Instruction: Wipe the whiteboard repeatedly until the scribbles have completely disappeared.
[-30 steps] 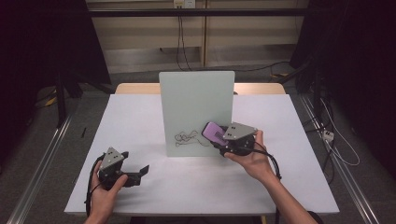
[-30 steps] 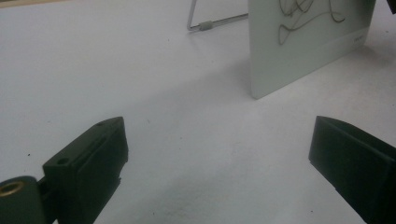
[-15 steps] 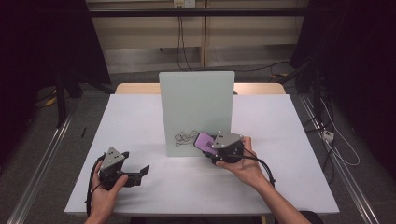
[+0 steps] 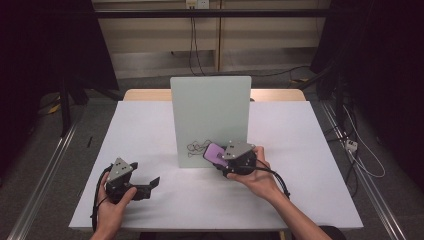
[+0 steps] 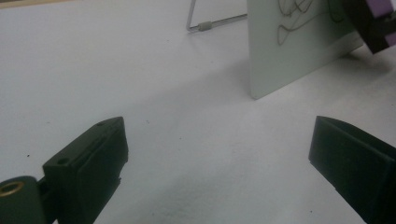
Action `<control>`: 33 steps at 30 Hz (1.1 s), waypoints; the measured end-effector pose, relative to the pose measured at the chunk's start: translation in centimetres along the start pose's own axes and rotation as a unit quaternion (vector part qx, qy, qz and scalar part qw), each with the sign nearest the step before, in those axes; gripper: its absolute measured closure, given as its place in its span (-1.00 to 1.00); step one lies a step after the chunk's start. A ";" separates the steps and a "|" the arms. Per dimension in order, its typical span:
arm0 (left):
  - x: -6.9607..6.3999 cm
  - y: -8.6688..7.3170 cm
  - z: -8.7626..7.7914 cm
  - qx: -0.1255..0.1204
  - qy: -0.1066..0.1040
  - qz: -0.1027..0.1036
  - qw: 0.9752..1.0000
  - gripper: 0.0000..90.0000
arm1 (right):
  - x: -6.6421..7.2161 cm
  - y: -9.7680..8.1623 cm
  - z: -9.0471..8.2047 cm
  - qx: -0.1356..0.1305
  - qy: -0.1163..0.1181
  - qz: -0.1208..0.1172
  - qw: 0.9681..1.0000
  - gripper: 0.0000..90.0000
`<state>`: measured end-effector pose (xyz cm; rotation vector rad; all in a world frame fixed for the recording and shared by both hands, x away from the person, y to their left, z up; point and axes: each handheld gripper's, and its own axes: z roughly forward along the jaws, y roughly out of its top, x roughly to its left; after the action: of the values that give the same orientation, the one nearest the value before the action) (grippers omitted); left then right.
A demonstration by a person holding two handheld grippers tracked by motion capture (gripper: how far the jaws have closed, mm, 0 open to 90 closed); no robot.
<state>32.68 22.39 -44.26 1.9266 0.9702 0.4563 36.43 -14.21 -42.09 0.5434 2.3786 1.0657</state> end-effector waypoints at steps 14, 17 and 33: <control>-0.1 0.1 0.0 -0.004 -0.003 0.001 1.000 -0.90 | -2.0 1.6 -1.9 -0.030 -0.044 0.013 0.999 -0.07; 0.0 0.0 0.0 -0.001 -0.002 0.000 1.000 -0.90 | -1.8 1.6 -1.8 -0.033 -0.044 0.013 0.998 -0.07; 0.0 0.1 0.0 0.000 0.000 0.003 1.000 -0.90 | 0.7 1.6 1.1 -0.014 -0.009 -0.012 1.000 -0.07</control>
<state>32.67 22.38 -44.19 1.9293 0.9647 0.4588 36.75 -12.26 -41.69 0.5105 2.3447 1.0766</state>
